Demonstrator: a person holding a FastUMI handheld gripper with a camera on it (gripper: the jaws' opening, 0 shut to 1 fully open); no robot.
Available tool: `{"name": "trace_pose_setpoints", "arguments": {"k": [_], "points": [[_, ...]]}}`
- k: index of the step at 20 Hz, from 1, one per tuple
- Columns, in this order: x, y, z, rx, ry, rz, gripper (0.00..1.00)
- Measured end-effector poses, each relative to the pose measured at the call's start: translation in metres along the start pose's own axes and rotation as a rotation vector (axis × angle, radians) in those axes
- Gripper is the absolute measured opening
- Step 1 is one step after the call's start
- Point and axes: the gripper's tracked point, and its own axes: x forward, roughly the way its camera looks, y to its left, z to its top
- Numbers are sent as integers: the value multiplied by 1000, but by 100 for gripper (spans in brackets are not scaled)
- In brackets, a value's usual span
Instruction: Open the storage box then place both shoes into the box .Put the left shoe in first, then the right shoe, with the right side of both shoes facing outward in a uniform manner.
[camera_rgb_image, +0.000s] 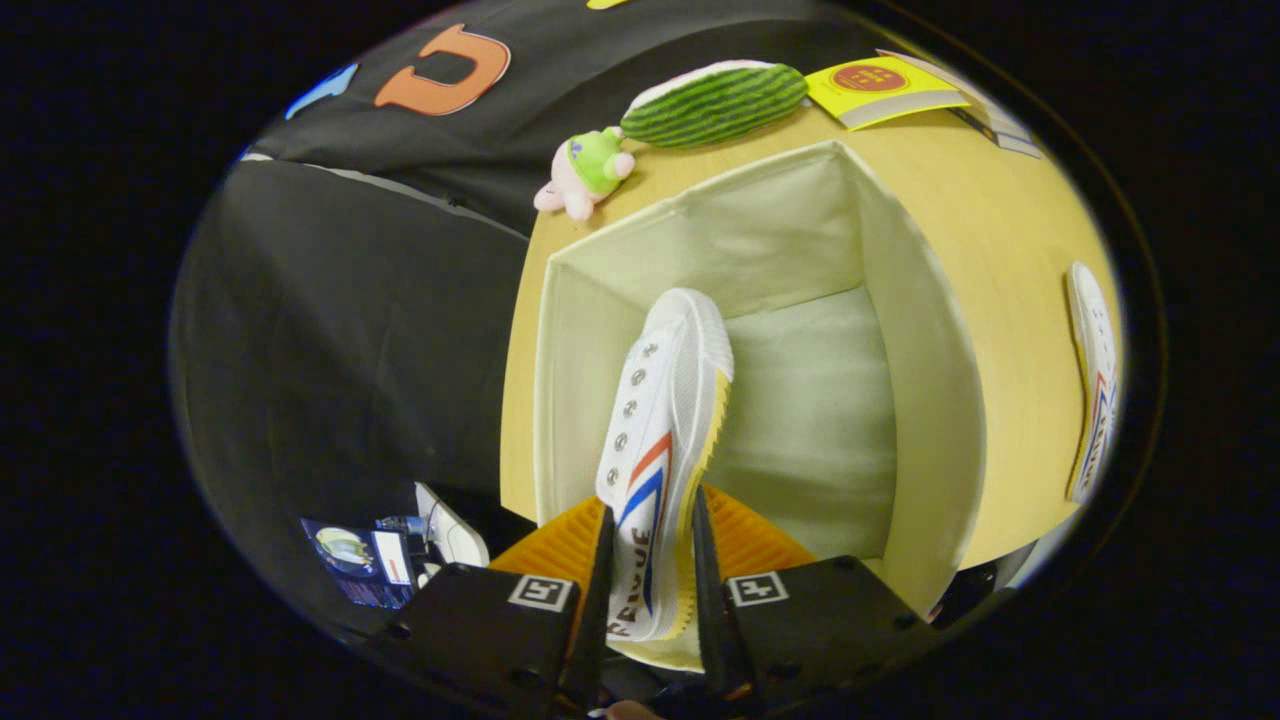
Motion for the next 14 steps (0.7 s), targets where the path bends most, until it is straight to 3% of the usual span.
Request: {"name": "trace_pose_setpoints", "arguments": {"k": [5,9,14], "points": [[-16,5,12,-60,-60,-13,69],[-38,13,16,-105,-106,4,73],[-80,0,12,-253,-167,-68,73]]}}
